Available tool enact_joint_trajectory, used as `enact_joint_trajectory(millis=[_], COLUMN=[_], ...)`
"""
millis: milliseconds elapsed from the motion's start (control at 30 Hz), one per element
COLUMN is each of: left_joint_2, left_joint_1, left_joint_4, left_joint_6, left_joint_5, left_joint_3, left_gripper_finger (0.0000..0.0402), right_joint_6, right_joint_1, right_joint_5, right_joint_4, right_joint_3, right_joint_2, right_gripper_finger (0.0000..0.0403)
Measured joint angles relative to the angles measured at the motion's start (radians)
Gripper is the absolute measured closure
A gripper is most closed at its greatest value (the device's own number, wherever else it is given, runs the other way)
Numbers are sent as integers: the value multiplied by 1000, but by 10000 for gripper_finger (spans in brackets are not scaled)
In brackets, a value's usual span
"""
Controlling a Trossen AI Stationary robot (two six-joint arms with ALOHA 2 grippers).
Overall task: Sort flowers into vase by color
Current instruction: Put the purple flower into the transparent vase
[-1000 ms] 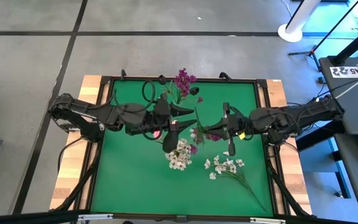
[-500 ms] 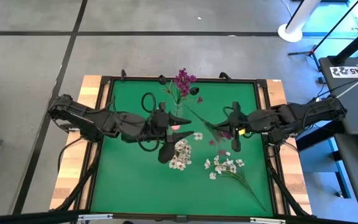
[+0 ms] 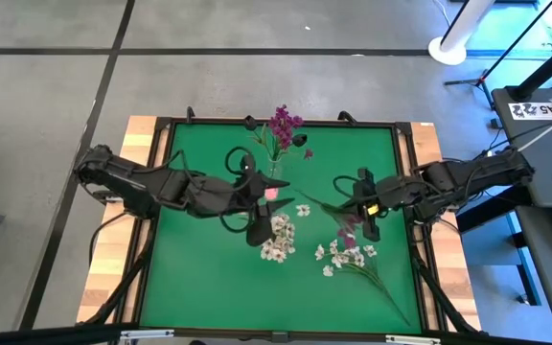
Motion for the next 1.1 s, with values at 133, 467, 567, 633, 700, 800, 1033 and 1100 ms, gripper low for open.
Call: enact_joint_trajectory(millis=[133,467,567,633,700,800,1033,1100], left_joint_2=[0,0,11,23,34,57,76,76], left_joint_1=[36,128,149,159,169,177,185,184], left_joint_4=[-24,-105,-106,-107,-97,-104,-127,-127], left_joint_6=[35,74,75,82,83,83,83,83], left_joint_5=[63,218,242,273,301,333,337,338], left_joint_3=[0,0,1,0,0,0,0,0], left_gripper_finger=[237,237,237,237,237,237,237,237], right_joint_6=[0,0,0,0,0,0,0,0], right_joint_1=[0,-1,-1,-1,-1,-1,-1,0], right_joint_5=[-17,-18,-36,-36,-36,-36,-36,-36], right_joint_4=[-2,4,4,5,5,5,1,-1], right_joint_3=[0,0,0,0,0,0,0,0], right_joint_2=[14,15,15,15,15,15,15,15], right_gripper_finger=[398,398,398,398,398,398,398,398])
